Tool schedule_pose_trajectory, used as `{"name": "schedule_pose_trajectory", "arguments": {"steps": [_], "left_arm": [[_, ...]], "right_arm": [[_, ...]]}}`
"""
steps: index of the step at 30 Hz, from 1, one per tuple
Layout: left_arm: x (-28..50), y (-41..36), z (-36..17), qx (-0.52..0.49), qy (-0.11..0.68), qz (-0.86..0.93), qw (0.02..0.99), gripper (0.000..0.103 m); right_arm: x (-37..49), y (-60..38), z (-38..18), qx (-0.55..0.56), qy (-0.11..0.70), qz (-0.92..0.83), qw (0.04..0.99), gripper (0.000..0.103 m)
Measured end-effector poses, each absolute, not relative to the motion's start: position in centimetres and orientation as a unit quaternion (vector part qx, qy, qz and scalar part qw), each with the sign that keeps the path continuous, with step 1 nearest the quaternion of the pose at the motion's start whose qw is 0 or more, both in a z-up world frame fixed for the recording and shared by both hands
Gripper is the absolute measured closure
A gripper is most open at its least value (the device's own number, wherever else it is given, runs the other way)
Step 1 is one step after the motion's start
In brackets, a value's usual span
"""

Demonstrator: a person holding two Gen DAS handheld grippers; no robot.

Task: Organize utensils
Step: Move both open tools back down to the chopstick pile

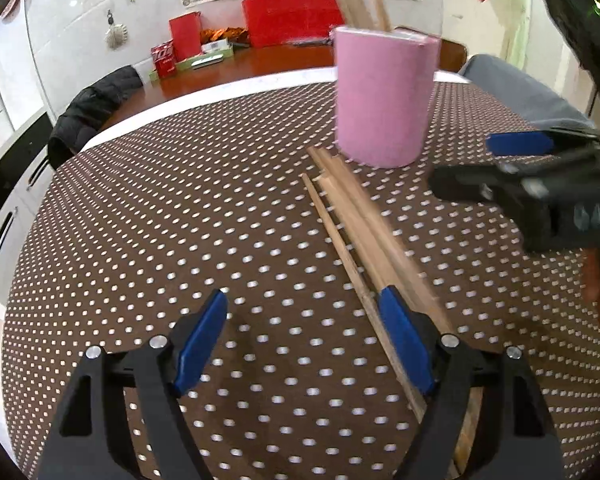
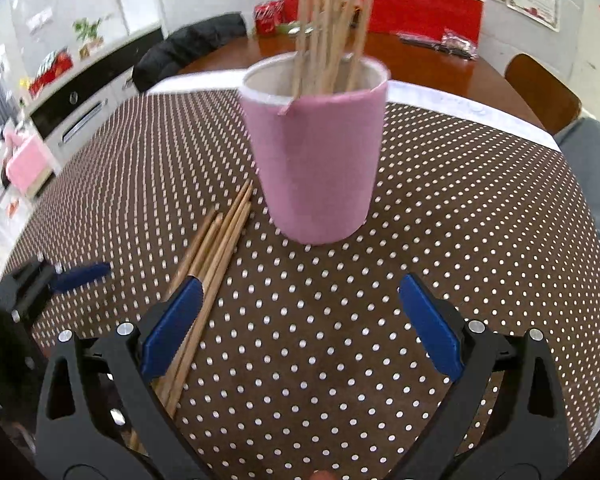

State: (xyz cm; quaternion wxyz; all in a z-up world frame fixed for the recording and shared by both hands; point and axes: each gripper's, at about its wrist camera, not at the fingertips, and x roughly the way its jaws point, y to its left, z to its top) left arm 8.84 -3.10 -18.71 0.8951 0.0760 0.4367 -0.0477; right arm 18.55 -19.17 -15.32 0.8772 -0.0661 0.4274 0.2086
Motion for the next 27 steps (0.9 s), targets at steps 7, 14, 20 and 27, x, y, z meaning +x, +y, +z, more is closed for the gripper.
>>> {"name": "schedule_pose_trajectory", "arguments": {"steps": [7,14,20,27], "left_arm": [[8.9,-0.9,-18.3,0.060,0.441,-0.044,0.894,0.025],[9.9,0.2,-18.0,0.057,0.444,-0.039,0.893,0.025],[11.1,0.6,-18.1,0.058,0.445,-0.032,0.893,0.025],[11.8,1.1,-18.1,0.055,0.444,-0.030,0.894,0.025]], "right_arm": [[17.7,-17.0,-17.2,-0.125,0.448,0.225,0.856,0.006],[16.7,-15.7,-18.2,-0.165,0.447,0.220,0.851,0.006],[16.4,-14.9,-18.9,-0.170,0.454,0.234,0.842,0.006],[16.5,-15.9,-18.5,-0.174,0.454,0.226,0.844,0.009]]}}
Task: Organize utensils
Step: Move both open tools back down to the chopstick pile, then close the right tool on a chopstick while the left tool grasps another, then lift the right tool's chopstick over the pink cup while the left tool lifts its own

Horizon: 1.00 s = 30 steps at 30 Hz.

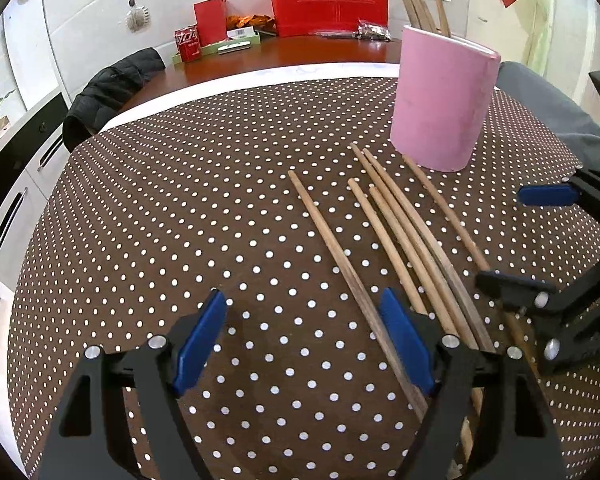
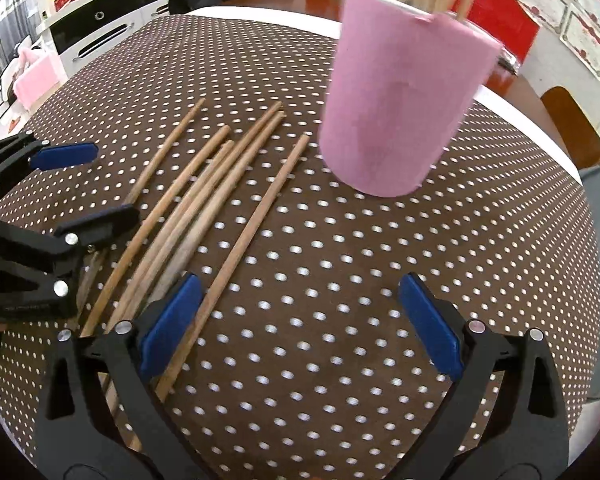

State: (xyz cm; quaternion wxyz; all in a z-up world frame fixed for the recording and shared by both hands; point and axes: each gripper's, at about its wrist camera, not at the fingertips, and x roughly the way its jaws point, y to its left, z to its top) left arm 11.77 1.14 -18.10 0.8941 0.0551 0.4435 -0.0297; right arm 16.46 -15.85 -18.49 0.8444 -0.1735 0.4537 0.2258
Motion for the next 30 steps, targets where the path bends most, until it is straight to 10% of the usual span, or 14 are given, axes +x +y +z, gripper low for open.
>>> {"name": "schedule_pose_trajectory", "arguments": {"steps": [8,13,15,30], "left_arm": [[14.3,1.1,-18.2,0.044,0.450,-0.044,0.891,0.027],[14.7,-0.2,-17.7,0.059,0.448,-0.072,0.889,0.090],[14.7,-0.5,-17.7,0.060,0.446,-0.073,0.890,0.095],[13.7,2.0,-11.7,-0.049,0.342,-0.061,0.936,0.097]], "right_arm": [[18.0,-15.6,-18.4,-0.121,0.442,0.209,0.864,0.029],[17.7,-13.3,-18.1,-0.134,0.430,0.229,0.863,0.081],[17.4,-12.6,-18.2,-0.139,0.430,0.238,0.860,0.095],[16.5,-18.6,-13.2,0.028,0.347,0.318,0.882,0.097]]}}
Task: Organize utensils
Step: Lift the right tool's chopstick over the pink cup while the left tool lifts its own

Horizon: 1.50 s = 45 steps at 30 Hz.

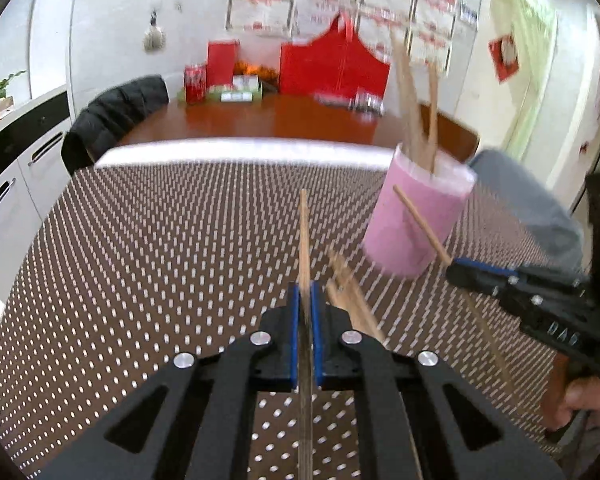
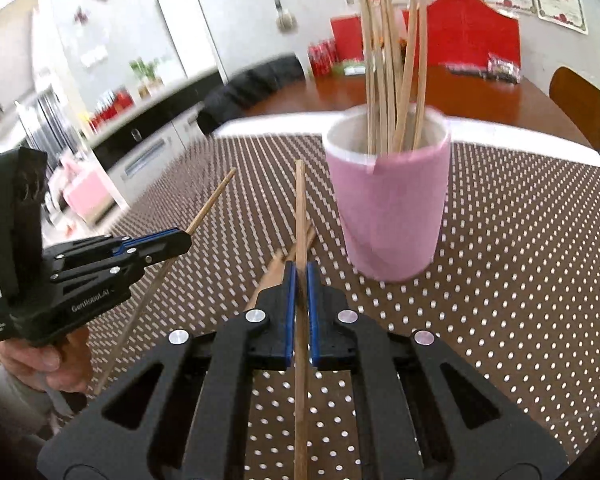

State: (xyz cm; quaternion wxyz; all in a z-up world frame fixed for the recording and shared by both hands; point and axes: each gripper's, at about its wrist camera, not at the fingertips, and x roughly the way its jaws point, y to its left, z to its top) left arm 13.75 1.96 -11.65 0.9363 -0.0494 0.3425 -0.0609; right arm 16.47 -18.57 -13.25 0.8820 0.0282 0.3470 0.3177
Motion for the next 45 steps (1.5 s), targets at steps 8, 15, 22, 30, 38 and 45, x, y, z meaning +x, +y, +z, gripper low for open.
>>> {"name": "schedule_pose_trajectory", "arguments": {"steps": [8,15,22,30,38,45], "left_arm": [[13.9,-0.3,-5.3,-0.048,0.234,-0.110,0.965,0.097],[15.5,-1.9,-0.4,-0.088,0.136,-0.162,0.973,0.097],[17.6,-4.1,2.4,-0.103,0.050,-0.200,0.973,0.097],[22.1,-5.0,1.5,-0.122,0.028,-0.212,0.969,0.097],[25.1,-4.7,-0.3,-0.162,0.024,-0.221,0.962,0.097],[26.5,-4.2,-1.3,-0.172,0.032,-0.213,0.961,0.097]], "right_arm": [[16.7,-22.0,-9.9,0.125,0.267,0.331,0.896,0.097],[17.8,-24.8,-5.3,0.164,0.190,0.296,0.922,0.097],[22.4,-25.1,-0.2,0.172,0.116,0.284,0.936,0.097],[26.0,-25.6,0.5,0.203,0.060,0.275,0.938,0.097],[29.2,-25.2,-2.3,0.199,0.091,0.263,0.939,0.097],[29.1,-25.0,-2.8,0.185,0.095,0.260,0.943,0.097]]}}
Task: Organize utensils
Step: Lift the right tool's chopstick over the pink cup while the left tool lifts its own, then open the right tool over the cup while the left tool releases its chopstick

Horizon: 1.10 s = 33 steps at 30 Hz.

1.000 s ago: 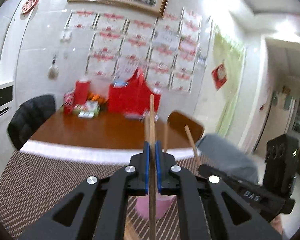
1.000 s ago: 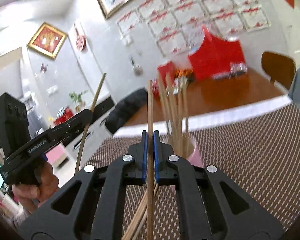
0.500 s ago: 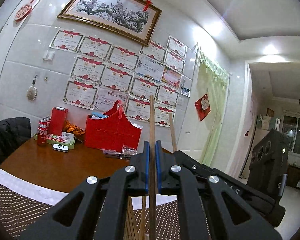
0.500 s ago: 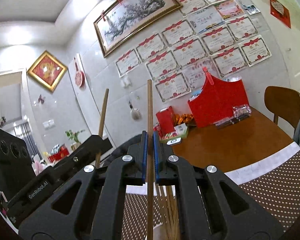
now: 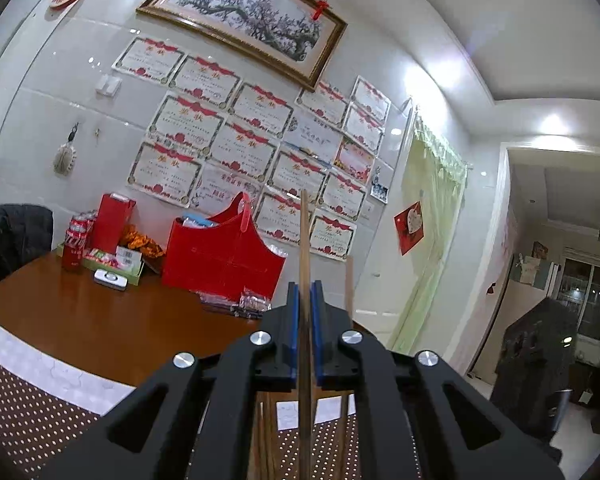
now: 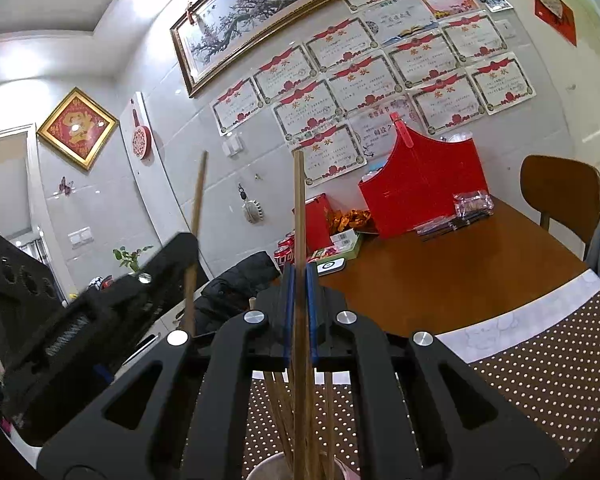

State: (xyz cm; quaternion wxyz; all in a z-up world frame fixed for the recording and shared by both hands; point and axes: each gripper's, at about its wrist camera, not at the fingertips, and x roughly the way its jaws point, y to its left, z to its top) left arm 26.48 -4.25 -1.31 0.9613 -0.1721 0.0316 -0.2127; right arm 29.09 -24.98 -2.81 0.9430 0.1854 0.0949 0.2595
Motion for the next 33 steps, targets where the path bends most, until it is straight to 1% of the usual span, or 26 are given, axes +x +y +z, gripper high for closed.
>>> {"name": "schedule_pose_trajectory", "arguments": {"steps": [4,16,21,23,24,25,26,27,28,29,30,33], "left_arm": [[27.0,-4.7,-2.1,-0.171,0.031,-0.196,0.965,0.097],[27.3,-6.4,-3.4,-0.121,0.042,-0.173,0.977,0.097],[27.2,-6.5,-3.4,-0.092,0.061,-0.171,0.979,0.096],[27.0,-6.4,-3.3,-0.081,0.065,-0.169,0.980,0.095],[26.9,-6.2,-3.1,-0.078,0.066,-0.164,0.981,0.091],[26.8,-5.9,-3.0,-0.078,0.068,-0.159,0.982,0.076],[26.7,-5.4,-2.7,-0.081,0.070,-0.162,0.981,0.061],[26.5,-5.0,-2.6,-0.087,0.070,-0.162,0.980,0.035],[26.2,-4.8,-2.4,-0.092,0.066,-0.160,0.981,0.029],[25.9,-4.6,-2.2,-0.092,0.061,-0.158,0.981,0.029],[25.8,-4.7,-1.9,-0.087,0.062,-0.156,0.982,0.029],[25.1,-5.0,-1.1,-0.067,0.062,-0.147,0.985,0.026]], "right_arm": [[29.3,-24.8,-3.0,0.181,0.098,0.258,0.944,0.097],[29.5,-24.5,-3.5,0.172,0.116,0.259,0.943,0.097],[29.9,-24.1,-3.7,0.166,0.142,0.269,0.938,0.095],[30.1,-24.3,-3.6,0.171,0.154,0.267,0.936,0.080],[30.1,-24.7,-3.5,0.177,0.154,0.260,0.937,0.058],[29.9,-25.5,-3.4,0.192,0.148,0.248,0.938,0.028],[29.8,-26.2,-3.4,0.204,0.142,0.245,0.937,0.018],[29.6,-26.9,-3.2,0.215,0.133,0.241,0.937,0.012],[29.2,-27.5,-2.9,0.220,0.123,0.235,0.939,0.011],[29.1,-27.8,-2.6,0.220,0.120,0.230,0.940,0.010],[29.0,-28.1,-2.3,0.222,0.117,0.226,0.941,0.007],[28.6,-28.9,-1.7,0.230,0.108,0.221,0.941,0.006]]}}
